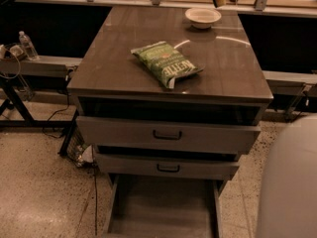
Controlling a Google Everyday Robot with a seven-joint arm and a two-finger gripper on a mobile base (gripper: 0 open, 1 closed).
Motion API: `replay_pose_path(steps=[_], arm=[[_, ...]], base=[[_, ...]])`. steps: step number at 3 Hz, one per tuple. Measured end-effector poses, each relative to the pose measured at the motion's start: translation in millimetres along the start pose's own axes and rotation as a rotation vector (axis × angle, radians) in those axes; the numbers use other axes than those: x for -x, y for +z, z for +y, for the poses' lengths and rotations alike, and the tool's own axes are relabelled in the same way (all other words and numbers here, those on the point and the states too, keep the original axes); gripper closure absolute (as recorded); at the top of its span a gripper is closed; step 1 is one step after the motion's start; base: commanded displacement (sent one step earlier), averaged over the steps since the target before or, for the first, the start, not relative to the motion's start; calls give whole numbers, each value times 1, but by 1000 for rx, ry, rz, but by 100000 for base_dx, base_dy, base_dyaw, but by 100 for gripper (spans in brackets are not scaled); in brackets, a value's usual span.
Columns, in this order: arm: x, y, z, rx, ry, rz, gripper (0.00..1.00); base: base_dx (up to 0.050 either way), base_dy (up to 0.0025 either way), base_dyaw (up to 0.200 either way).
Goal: Place sponge into bottom drawer
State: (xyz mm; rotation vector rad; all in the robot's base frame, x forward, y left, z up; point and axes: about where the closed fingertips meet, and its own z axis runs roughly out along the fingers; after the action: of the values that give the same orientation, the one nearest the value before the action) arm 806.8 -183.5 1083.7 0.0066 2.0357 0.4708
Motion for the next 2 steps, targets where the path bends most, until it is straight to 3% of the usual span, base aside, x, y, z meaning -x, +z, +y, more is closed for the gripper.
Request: replay_pose_path(steps=[1,2], arm=[[-5,-75,-5,-25,50,-14,100],[-73,-134,-31,-115,127,108,100]], base=[[0,0,0],[0,0,0]])
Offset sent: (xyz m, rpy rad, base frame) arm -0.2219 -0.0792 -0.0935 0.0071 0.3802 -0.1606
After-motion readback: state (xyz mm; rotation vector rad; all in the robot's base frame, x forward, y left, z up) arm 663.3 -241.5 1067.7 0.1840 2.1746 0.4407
